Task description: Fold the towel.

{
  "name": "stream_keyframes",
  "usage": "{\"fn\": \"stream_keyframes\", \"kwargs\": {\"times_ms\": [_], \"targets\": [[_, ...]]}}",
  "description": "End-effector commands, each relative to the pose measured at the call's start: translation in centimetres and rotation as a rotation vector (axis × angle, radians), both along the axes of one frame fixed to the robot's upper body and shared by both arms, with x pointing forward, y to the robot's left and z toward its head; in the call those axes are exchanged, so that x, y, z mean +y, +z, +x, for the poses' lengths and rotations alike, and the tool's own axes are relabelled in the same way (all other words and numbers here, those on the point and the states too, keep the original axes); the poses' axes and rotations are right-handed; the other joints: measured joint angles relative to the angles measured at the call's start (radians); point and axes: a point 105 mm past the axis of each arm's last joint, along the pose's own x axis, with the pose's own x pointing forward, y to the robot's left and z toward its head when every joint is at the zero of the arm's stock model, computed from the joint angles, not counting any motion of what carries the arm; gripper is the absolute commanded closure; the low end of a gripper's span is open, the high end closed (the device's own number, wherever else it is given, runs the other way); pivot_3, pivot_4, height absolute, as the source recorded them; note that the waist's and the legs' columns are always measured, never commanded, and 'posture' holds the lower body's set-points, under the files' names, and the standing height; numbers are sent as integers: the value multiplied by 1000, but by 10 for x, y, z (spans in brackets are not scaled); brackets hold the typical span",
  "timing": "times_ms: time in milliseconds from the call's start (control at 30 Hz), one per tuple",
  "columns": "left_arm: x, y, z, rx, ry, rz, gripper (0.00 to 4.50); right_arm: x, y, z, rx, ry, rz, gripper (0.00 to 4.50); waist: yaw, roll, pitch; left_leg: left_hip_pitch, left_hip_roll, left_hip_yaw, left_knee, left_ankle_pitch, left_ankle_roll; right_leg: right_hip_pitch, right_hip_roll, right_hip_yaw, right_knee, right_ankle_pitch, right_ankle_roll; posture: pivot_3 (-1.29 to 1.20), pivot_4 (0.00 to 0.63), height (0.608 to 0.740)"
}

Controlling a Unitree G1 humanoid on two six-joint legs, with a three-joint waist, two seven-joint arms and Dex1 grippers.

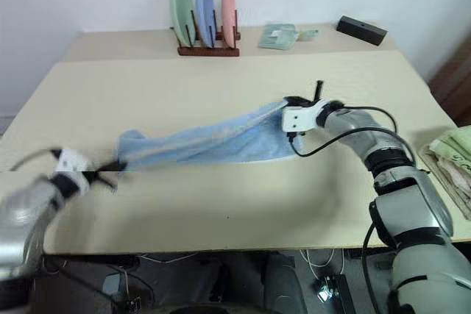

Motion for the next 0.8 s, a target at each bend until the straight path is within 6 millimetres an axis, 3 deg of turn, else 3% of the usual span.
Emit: {"fn": "stream_keyframes", "kwargs": {"times_ms": [33, 100, 133, 200, 267, 367, 500, 667, 800], "targets": [[14, 78, 36, -241, 104, 9, 4500, -9, 84, 9, -229, -67, 55, 4425, -3, 0, 0, 0, 0, 0, 0, 0, 0, 0, 0, 0, 0, 0, 0, 0, 150, 737], [16, 135, 52, -390, 134, -30, 4500, -11, 128, 9, -347, -102, 92, 4425, -4, -2, 2, -2, 0, 0, 0, 0, 0, -4, 0, 0, 1, 0, 0, 0, 150, 737], [16, 152, 55, -433, 139, -44, 4500, -12, 143, 7, -387, -109, 111, 4425, -7, -2, 2, -5, 0, 0, 0, 1, -1, -7, 0, 0, 1, 0, 0, 0, 150, 737], [15, 173, 55, -476, 112, -54, 4500, -11, 169, 0, -451, -94, 144, 4425, -25, -3, 2, -8, 0, 0, -2, 1, -1, -11, -1, -1, 1, 0, 0, 0, 150, 737], [16, 175, 51, -470, 80, -42, 4500, -8, 179, -6, -465, -56, 164, 4425, -33, -3, 1, -5, -1, 0, -7, 0, 0, -11, -1, -2, 0, 0, 0, 0, 150, 737], [14, 147, 41, -364, 5, 4, 4500, -3, 162, -13, -372, 21, 166, 4425, -57, -3, 1, 1, -4, -1, -17, 0, 1, -12, -4, -2, -1, 0, 0, 0, 150, 737], [9, 83, 20, -150, -73, 34, 4500, 0, 107, -24, -152, 92, 134, 4425, -76, -2, 2, 0, -4, -1, -16, 0, 1, -13, -3, -1, -1, 0, 0, 0, 150, 737], [-2, 9, -18, 92, -144, 83, 4500, -14, 22, -61, 223, 106, 66, 4425, -58, -2, 2, 0, -4, -1, -14, 0, 1, -13, -3, 0, 0, 0, 0, 0, 150, 737], [-11, -27, -47, 230, -214, 94, 4500, -23, -9, -93, 428, 92, 78, 4425, -35, -2, 2, 2, -4, 1, -13, 0, 1, -11, -3, 2, 0, 0, 0, 0, 150, 737]]}}
